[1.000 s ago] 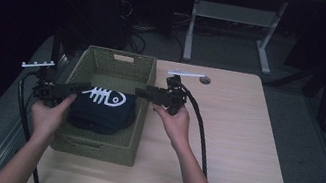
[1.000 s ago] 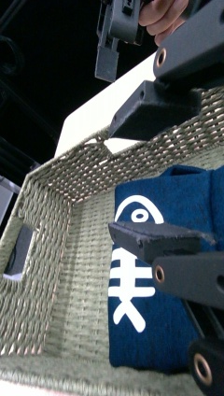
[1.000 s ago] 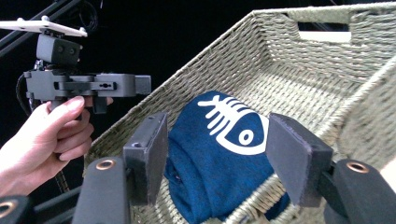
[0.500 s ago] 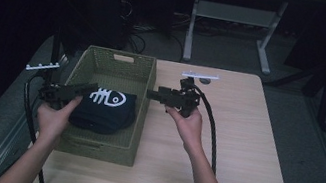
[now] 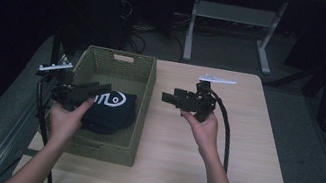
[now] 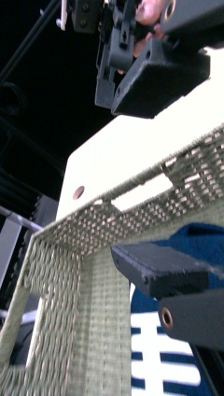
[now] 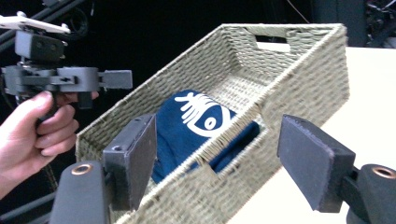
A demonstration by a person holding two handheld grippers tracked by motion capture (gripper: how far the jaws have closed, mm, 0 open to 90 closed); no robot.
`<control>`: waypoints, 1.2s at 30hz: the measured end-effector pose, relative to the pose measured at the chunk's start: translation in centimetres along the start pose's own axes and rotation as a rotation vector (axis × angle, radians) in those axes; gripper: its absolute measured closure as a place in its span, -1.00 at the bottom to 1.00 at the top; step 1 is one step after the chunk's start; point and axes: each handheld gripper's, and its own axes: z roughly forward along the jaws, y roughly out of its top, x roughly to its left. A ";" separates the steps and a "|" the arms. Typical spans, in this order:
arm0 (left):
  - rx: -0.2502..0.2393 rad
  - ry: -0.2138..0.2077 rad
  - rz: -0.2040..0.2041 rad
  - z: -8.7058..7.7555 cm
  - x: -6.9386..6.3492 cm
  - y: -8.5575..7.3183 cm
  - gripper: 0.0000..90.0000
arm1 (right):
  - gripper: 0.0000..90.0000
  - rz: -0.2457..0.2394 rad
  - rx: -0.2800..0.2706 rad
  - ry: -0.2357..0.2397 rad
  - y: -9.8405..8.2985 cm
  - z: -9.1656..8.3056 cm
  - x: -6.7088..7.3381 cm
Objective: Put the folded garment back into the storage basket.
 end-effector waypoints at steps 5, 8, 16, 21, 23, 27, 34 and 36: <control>0.015 -0.016 0.023 0.9 -1.1 -0.2 -0.50 | -0.41 -0.003 0.006 -0.029 -0.5 -1.2 -0.6; 0.018 -0.020 0.032 1.2 -1.6 -0.3 -0.52 | -0.41 -0.008 0.001 -0.046 -0.7 -2.0 -1.1; 0.035 -0.054 0.049 2.8 -3.4 -0.7 -0.55 | -0.43 0.003 -0.026 -0.071 -1.6 -4.3 -2.3; 0.051 -0.060 0.069 3.8 -4.4 -0.8 -0.55 | -0.45 0.014 -0.044 -0.085 -2.1 -5.6 -2.8; 0.053 -0.068 0.076 4.1 -4.7 -0.9 -0.55 | -0.47 0.017 -0.041 -0.097 -2.3 -6.0 -3.1; 0.060 -0.069 0.092 4.8 -5.5 -1.1 -0.55 | -0.47 0.020 -0.046 -0.119 -2.7 -7.0 -3.6; 0.064 -0.089 0.109 5.9 -6.8 -1.3 -0.54 | -0.47 0.032 -0.067 -0.129 -3.2 -8.8 -4.2; 0.070 -0.095 0.121 6.2 -7.3 -1.4 -0.54 | -0.47 0.033 -0.059 -0.141 -3.3 -9.2 -4.4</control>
